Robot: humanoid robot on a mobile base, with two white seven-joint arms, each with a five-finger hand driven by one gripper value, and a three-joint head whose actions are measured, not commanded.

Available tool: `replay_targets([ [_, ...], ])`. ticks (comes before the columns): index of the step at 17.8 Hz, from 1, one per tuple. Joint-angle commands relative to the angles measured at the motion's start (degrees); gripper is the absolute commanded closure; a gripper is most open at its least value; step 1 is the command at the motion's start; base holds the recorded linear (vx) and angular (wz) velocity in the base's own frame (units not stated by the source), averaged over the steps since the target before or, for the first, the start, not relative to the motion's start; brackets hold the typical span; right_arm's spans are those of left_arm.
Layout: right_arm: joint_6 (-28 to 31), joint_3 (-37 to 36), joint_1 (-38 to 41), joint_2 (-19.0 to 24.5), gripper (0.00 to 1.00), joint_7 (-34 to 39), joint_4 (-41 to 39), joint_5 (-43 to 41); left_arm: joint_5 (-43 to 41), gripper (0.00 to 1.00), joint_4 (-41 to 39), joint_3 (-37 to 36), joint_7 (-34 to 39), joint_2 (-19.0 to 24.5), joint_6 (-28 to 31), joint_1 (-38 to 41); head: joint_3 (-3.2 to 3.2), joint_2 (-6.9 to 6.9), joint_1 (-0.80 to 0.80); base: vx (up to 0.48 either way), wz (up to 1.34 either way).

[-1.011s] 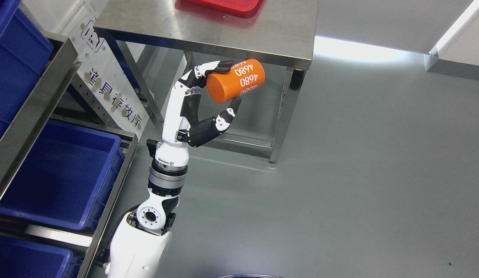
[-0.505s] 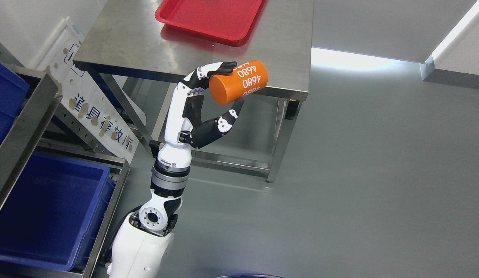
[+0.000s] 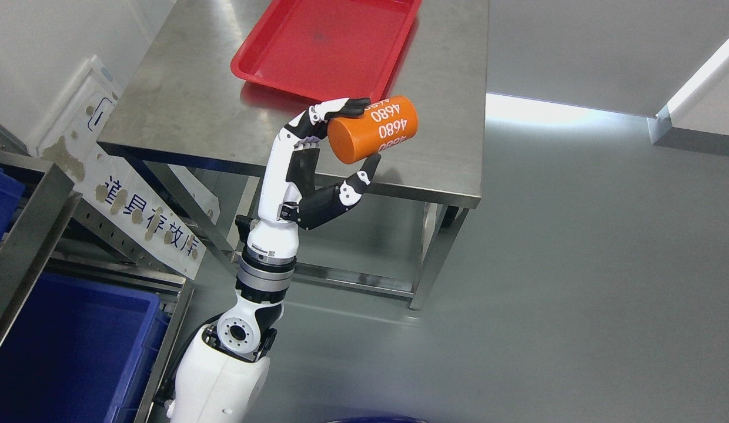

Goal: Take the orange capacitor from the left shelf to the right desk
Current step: 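Carry the held container while turning toward the steel table's red tray, then lower the orange container into the red tray and open the left hand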

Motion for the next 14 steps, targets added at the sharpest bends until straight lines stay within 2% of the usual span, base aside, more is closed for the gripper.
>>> replay_targets([
  [1, 0.0, -0.7, 1.1, -1.0, 0.00, 0.0, -1.0, 0.3, 0.1, 0.89, 0.0, -1.1, -0.1, 1.0, -0.4, -0.2, 0.00, 0.00, 0.00, 0.186, 0.03],
  [9, 0.0, -0.7, 1.1, -1.0, 0.00, 0.0, -1.0, 0.3, 0.8, 0.89, 0.3, -1.3, -0.1, 1.0, 0.3, -2.2, 0.00, 0.00, 0.00, 0.172, 0.09],
  [14, 0.0, -0.7, 1.1, -1.0, 0.00, 0.0, -1.0, 0.3, 1.9, 0.89, 3.1, -2.4, -0.1, 1.0, 8.4, -12.5, 0.00, 0.00, 0.00, 0.117, 0.05],
])
